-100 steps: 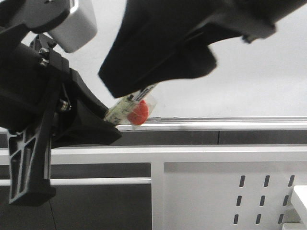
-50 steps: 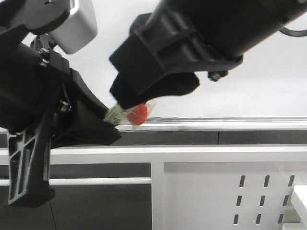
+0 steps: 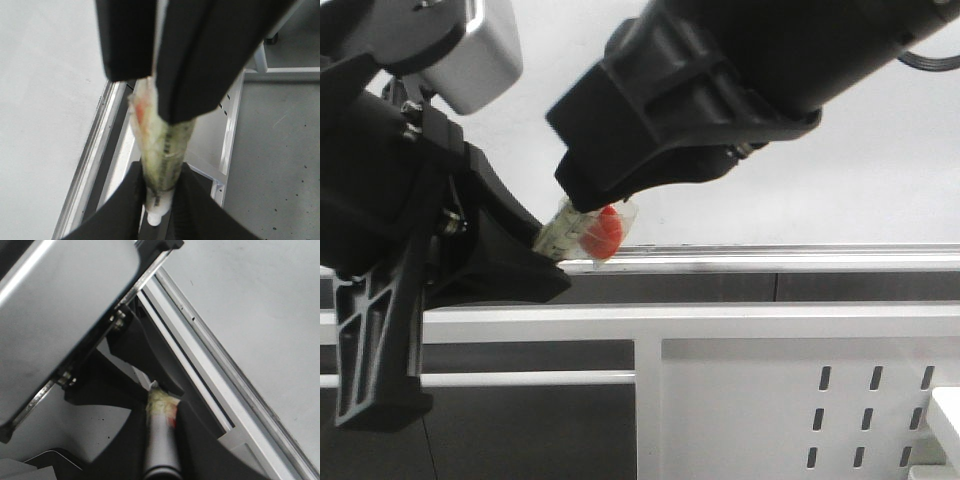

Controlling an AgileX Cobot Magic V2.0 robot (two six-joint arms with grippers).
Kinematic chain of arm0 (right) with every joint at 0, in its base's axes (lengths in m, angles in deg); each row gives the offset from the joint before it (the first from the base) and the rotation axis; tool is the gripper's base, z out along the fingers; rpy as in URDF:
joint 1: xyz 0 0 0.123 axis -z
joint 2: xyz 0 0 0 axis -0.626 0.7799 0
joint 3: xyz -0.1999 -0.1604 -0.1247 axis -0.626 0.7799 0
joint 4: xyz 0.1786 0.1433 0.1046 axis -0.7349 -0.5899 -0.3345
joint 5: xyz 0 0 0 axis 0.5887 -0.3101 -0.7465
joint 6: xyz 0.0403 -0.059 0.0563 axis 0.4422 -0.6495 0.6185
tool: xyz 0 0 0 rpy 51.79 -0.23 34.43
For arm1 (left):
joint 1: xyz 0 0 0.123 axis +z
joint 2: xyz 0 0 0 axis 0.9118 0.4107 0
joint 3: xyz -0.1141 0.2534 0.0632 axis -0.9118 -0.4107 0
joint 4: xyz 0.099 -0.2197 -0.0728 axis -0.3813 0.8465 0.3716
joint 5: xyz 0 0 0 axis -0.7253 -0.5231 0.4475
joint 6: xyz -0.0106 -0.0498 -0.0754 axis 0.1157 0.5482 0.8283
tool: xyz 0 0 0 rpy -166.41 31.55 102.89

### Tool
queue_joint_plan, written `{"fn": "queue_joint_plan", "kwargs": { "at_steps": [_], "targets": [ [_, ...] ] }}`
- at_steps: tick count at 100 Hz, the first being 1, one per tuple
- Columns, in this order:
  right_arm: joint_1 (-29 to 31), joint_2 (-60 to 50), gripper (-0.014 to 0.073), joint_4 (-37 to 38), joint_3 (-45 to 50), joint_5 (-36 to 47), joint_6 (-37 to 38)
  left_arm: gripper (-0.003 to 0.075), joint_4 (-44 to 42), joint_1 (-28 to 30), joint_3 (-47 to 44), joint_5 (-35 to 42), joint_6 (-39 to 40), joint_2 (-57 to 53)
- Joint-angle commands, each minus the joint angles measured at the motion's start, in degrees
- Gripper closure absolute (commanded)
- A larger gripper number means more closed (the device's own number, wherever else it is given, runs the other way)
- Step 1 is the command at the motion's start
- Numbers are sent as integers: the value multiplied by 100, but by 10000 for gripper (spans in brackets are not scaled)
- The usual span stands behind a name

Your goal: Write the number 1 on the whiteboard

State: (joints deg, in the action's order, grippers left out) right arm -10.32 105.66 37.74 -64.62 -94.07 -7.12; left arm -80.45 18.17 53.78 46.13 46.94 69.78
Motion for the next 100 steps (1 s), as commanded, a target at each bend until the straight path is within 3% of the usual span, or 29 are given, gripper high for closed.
{"fn": "queue_joint_plan", "kwargs": {
  "at_steps": [1,8,25,32,52,76,83,90,95,97,100],
  "targets": [
    [1,-120,671,-24,-213,496,-49,729,215,-49,173,147,56,-168],
    [1,-120,671,-24,-213,484,-49,655,215,-49,173,139,56,-168],
    [1,-120,671,-24,-213,472,-49,288,215,-49,173,332,56,-266],
    [1,-142,671,-24,-213,483,-49,235,297,-49,173,290,56,-361],
    [96,-353,671,-24,-213,589,-49,247,501,-49,173,-99,67,-963],
    [443,-1008,671,-24,34,121,-49,254,1714,-49,-15,-687,67,-2108],
    [443,-1376,671,-24,282,198,-49,337,2104,-49,-160,-903,67,-2461],
    [443,-1787,670,-113,609,334,-49,514,2263,-49,-339,-947,67,-2786],
    [443,-2105,668,-174,886,494,-28,689,2319,-49,-449,-934,67,-2993],
    [443,-2240,663,-219,1008,574,-30,733,2319,-49,-487,-934,67,-3078],
    [443,-2407,660,-267,1175,689,-30,736,2330,-49,-536,-896,79,-3185]
  ]
}}
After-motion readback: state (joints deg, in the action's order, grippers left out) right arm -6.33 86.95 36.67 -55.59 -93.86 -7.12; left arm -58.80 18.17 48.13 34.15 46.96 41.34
